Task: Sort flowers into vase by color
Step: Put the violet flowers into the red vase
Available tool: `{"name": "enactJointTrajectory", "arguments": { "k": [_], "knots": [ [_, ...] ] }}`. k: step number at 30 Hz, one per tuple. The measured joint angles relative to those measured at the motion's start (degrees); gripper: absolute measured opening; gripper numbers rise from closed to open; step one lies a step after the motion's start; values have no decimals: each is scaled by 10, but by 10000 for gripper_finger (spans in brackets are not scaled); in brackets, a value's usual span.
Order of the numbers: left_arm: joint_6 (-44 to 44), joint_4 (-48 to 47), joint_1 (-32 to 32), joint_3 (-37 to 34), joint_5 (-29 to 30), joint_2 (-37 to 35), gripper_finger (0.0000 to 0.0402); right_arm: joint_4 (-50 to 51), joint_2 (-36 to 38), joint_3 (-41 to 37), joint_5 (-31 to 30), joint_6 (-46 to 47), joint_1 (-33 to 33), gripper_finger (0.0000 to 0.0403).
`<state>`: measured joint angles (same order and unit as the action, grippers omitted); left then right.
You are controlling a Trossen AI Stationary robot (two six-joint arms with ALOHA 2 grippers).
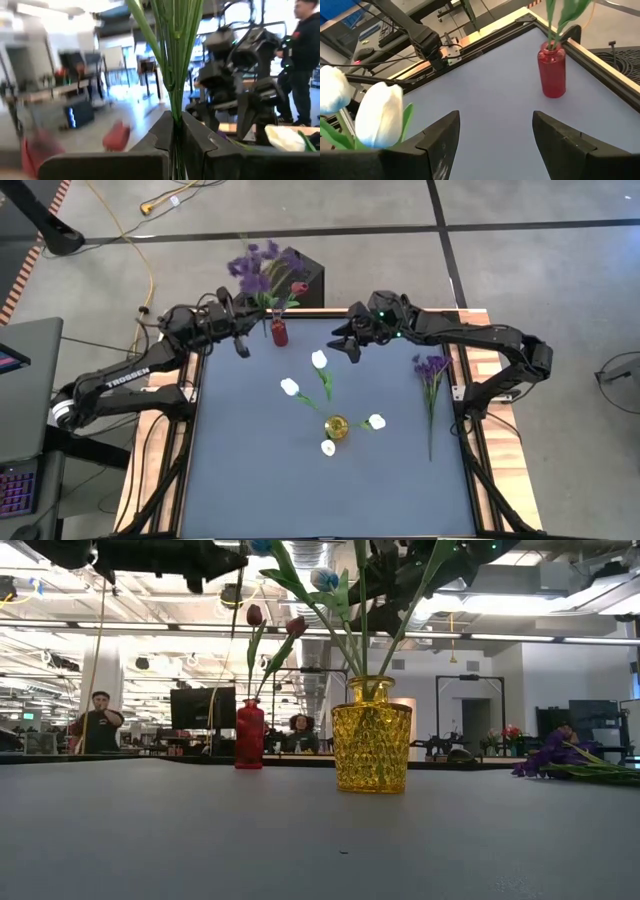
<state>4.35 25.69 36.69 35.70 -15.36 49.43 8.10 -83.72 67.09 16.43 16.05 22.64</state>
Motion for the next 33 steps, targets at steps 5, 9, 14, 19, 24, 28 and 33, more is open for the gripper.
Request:
{"name": "enactJointTrajectory", "arguments": {
  "k": [5, 9, 14, 19, 24, 28, 33],
  "knots": [
    [49, 19, 0, 0, -16, 8, 3, 0, 0, 0, 0, 0, 5, 276],
    [60, -7, 1, 0, 5, 20, 10, -1, 0, 0, 0, 0, 8, 276],
    [133, 10, -1, 0, -46, 26, 12, -2, 0, 0, 0, 0, 8, 276],
    [151, 10, 1, 0, -55, 47, 6, -4, 0, 0, 0, 0, 8, 276],
    [173, 14, 0, 0, -66, 76, 3, -4, 0, 0, 0, 0, 0, 276],
    [192, 22, 1, 0, -70, 98, 2, -4, 0, 0, 0, 0, -11, 276],
    [221, 24, 7, 0, -92, 128, 1, -3, 0, 0, 0, 0, -24, 276]
  ]
}}
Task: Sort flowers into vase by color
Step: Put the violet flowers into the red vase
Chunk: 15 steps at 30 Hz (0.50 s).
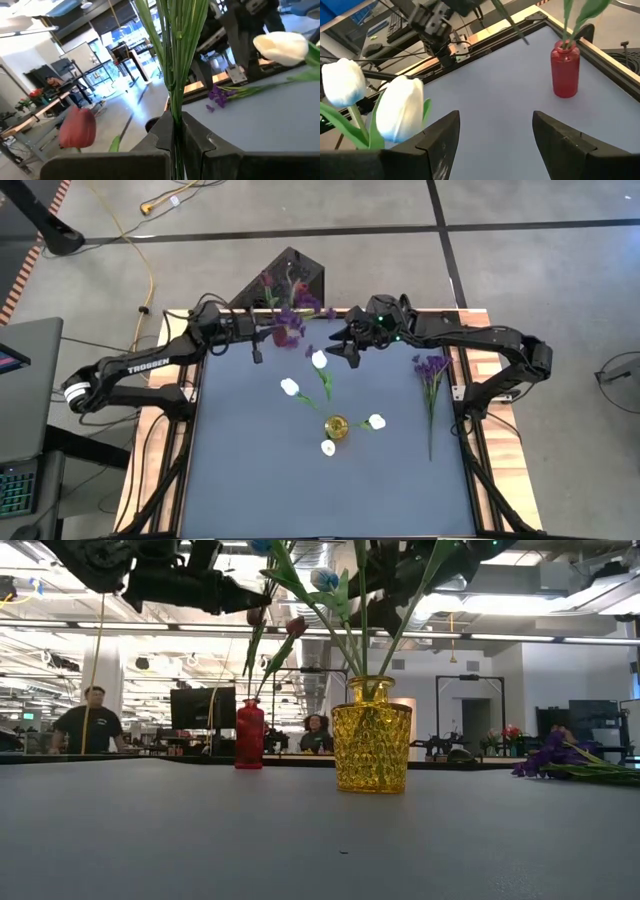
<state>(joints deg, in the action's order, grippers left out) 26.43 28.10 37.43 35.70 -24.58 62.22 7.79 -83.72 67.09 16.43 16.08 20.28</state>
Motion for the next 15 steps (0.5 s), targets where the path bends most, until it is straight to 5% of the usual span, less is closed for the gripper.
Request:
{"name": "enactJointTrajectory", "arguments": {
  "k": [11, 15],
  "knots": [
    [23, 36, 57, 0, -46, 17, 0, 2, 0, 0, -16, -4, -24, 276],
    [17, 63, 81, -16, -83, 28, 0, 1, 0, 0, -18, -72, -33, 276]
  ]
}}
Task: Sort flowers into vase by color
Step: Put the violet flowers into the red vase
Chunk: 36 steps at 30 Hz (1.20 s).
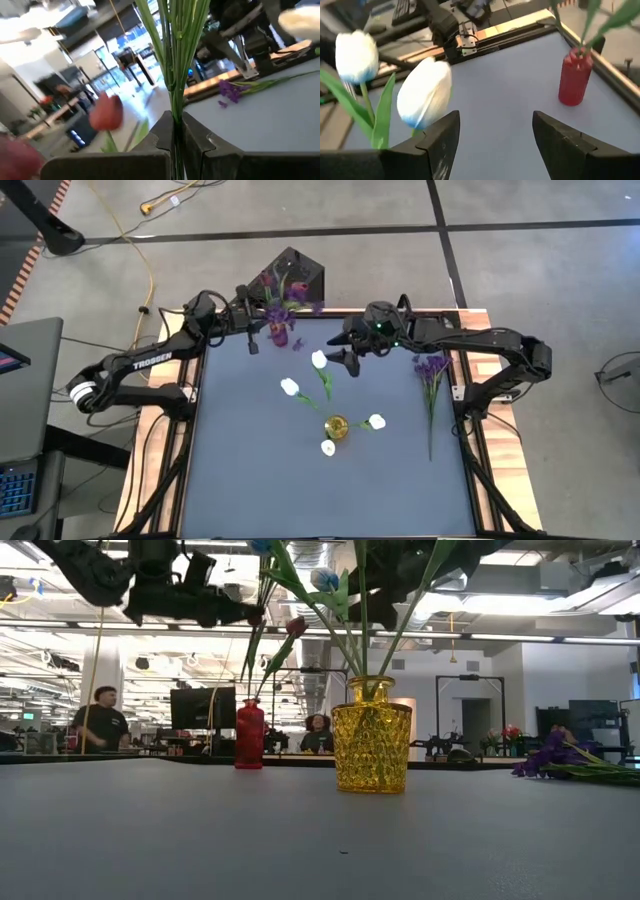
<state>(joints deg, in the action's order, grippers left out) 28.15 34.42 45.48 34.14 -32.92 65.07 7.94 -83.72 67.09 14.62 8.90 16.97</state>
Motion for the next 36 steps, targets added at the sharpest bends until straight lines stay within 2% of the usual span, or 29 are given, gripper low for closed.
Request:
{"name": "enactJointTrajectory", "arguments": {
  "k": [5, 12, 29, 36],
  "knots": [
    [-16, 40, 9, -8, -29, 32, 0, -4, 0, 0, -4, -49, -11, 276],
    [-17, 96, 9, -8, -28, 74, 0, -5, 0, 0, -16, -49, -15, 276],
    [12, 101, 27, -8, -24, 89, 0, -6, 0, 0, -16, -49, -15, 276],
    [12, 103, 36, -8, -48, 106, 0, -6, 0, 0, -16, -49, -15, 276]
  ]
}}
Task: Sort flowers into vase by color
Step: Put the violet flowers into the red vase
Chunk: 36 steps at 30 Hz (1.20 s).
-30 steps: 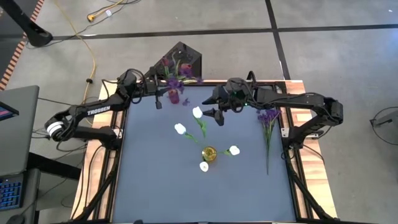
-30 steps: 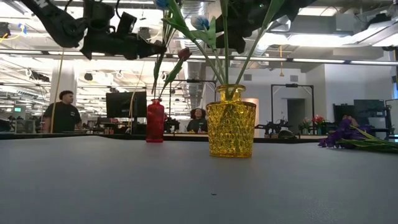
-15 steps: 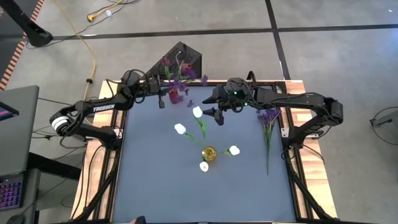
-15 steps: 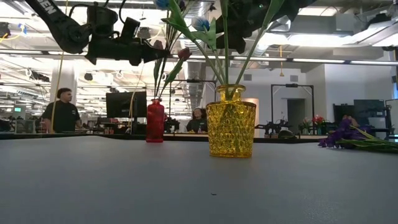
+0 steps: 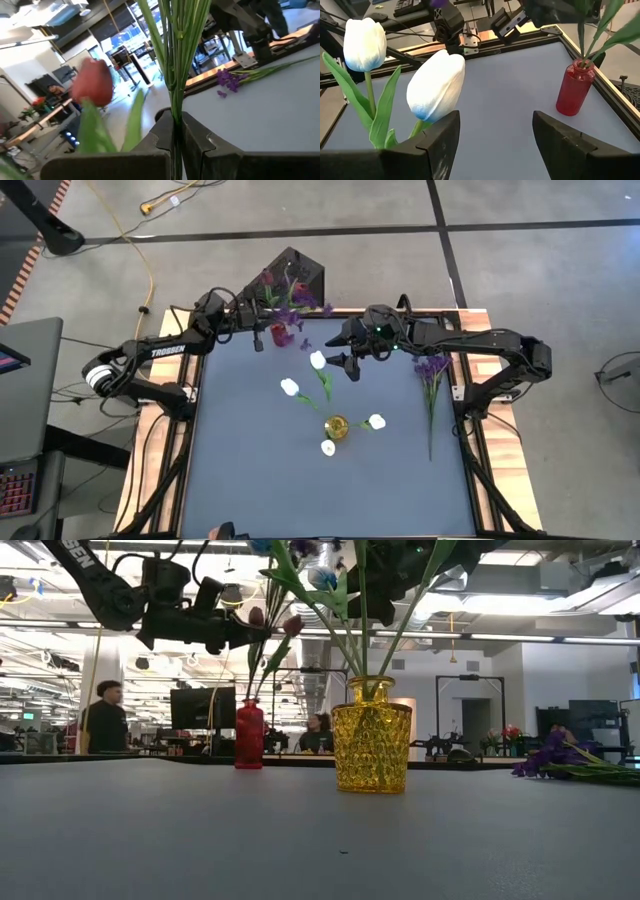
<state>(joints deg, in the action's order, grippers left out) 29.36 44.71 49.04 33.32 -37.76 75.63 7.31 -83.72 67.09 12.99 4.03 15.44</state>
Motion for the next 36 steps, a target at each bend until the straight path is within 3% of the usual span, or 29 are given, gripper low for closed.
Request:
{"name": "enactJointTrajectory", "arguments": {
  "k": [12, 36],
  "knots": [
    [-46, 79, -3, 0, -4, 8, 0, 0, 0, 0, 0, 0, 0, 276],
    [-47, 54, -2, 0, 6, 49, 0, 0, 0, 0, 0, 0, 0, 276]
  ]
}}
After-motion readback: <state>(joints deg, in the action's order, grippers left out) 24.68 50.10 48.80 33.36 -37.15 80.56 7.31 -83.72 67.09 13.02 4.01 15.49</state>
